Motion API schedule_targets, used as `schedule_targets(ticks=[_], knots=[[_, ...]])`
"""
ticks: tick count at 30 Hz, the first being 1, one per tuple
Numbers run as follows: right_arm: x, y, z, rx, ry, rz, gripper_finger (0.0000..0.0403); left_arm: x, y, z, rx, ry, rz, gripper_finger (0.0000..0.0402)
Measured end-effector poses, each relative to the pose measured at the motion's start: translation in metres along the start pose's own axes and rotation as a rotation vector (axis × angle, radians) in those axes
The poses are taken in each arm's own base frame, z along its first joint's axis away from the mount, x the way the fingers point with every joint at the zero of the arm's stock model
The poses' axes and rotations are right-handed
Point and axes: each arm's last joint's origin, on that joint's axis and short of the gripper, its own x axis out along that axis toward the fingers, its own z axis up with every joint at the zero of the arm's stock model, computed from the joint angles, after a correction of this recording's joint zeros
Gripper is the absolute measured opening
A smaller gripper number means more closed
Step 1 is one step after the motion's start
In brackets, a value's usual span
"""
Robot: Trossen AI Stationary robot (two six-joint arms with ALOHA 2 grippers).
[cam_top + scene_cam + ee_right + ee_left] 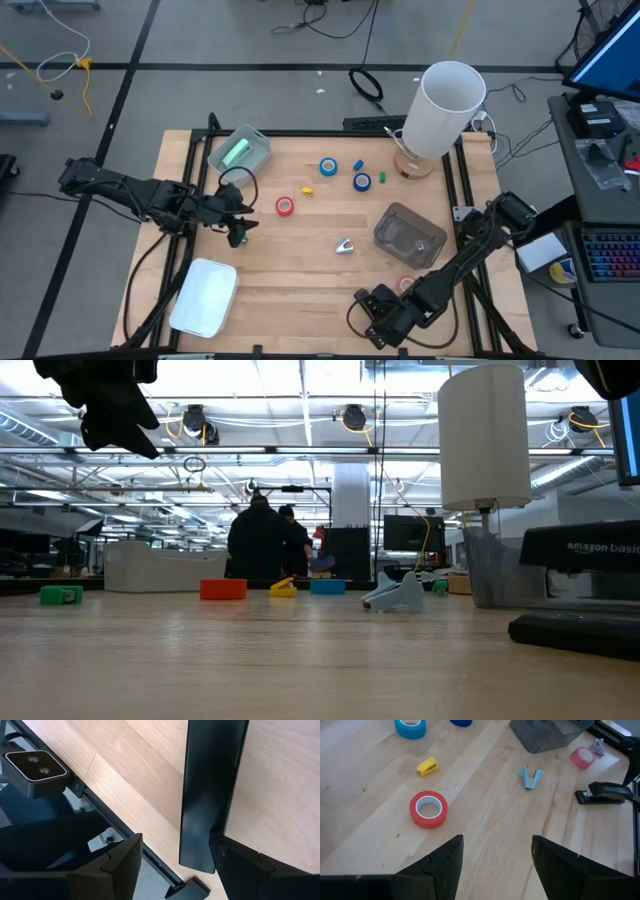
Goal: Pick and place Stapler, Stapler remover, tape
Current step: Put the large black stapler into the gray bin
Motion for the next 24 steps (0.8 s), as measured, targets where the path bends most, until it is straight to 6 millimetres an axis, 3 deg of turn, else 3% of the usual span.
schedule_targets(ticks=[14, 24], knots=[[-0.016, 0.011, -0.002, -0.010, -0.011, -0.024, 0.0225, 0.000, 0.000, 0.000, 0.002, 0.000, 0.000, 0.0234], [-0.011, 0.008, -0.004, -0.014, -0.007, -0.072, 0.0224, 0.000, 0.000, 0.000, 0.011, -0.001, 0.000, 0.0234]])
